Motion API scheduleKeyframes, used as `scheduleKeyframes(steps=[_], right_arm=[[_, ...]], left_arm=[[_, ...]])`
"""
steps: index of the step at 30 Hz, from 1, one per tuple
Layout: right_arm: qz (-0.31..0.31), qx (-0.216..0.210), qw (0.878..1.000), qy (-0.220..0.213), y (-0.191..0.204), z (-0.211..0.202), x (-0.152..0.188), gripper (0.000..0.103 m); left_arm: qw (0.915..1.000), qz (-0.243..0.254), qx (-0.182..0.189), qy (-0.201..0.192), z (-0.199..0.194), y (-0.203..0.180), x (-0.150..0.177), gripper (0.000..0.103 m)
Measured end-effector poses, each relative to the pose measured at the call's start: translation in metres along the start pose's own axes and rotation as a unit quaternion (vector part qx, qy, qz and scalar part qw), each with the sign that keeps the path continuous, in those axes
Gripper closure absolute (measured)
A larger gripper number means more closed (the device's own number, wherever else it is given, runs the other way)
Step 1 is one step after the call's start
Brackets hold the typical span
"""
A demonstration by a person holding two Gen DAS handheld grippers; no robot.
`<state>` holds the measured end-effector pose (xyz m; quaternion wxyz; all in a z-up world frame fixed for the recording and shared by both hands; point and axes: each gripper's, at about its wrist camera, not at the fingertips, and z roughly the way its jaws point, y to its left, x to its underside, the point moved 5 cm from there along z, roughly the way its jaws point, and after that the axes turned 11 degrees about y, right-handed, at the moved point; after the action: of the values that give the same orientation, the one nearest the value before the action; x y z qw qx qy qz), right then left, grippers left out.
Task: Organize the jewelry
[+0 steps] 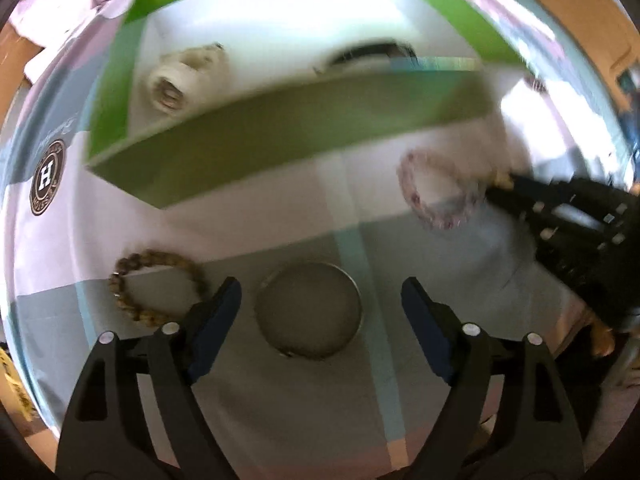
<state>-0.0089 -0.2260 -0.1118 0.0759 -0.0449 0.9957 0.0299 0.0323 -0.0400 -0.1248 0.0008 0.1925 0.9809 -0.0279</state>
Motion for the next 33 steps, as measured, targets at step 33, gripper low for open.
scheduleKeyframes(steps=[33], right_arm=[[-0.025,-0.014,0.998,-0.063,0.015,-0.028,-0.007,0.081]], left_arm=[[0.9916,-0.025,-0.018,-0.125,-0.056,0.009,0.022,0.043]])
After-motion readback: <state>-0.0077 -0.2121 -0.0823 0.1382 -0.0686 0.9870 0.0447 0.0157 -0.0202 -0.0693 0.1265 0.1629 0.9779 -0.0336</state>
